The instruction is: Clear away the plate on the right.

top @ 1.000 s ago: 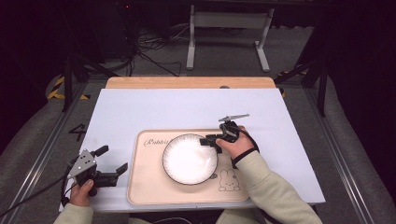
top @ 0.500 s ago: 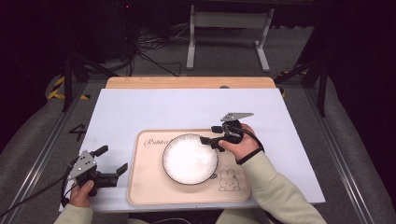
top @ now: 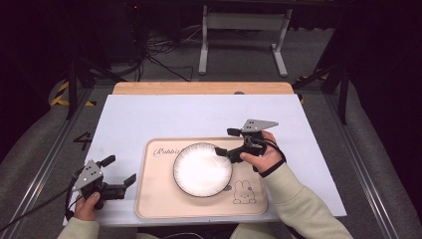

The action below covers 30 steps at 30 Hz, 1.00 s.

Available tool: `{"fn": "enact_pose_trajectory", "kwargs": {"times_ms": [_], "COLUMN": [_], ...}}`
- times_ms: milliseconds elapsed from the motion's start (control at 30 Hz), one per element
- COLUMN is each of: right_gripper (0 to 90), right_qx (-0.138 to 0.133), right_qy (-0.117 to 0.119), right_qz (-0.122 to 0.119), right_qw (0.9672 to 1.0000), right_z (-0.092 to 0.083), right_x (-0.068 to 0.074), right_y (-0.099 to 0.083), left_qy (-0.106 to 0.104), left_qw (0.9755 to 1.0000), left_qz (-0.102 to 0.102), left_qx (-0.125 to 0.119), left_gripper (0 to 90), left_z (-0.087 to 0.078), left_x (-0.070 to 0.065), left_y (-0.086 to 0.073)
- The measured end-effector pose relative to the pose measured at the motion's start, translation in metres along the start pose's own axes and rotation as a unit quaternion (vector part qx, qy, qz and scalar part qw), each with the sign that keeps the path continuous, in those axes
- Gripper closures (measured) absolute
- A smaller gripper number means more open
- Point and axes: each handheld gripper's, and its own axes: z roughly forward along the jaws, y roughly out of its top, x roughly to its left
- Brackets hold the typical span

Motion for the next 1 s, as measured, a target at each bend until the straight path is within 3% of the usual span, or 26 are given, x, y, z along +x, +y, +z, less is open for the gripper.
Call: {"fn": "enact_pose_trajectory", "kwargs": {"times_ms": [533, 1000], "right_gripper": [3.8, 3.8], "right_qx": [-0.024, -0.049], "right_qy": [-0.039, -0.082], "right_qz": [-0.008, 0.001], "right_qw": [0.9989, 0.9954], "right_z": [-0.045, -0.087], "right_x": [-0.018, -0.037], "right_y": [-0.009, -0.020], "left_qy": [0.000, 0.001], "left_qw": [1.0000, 1.0000], "left_qz": [0.000, -0.001], "left_qx": [0.001, 0.002], "left_gripper": [0.2, 0.3], "left_z": [0.000, 0.000], "left_x": [0.000, 0.000], "left_y": [0.000, 0.000]}}
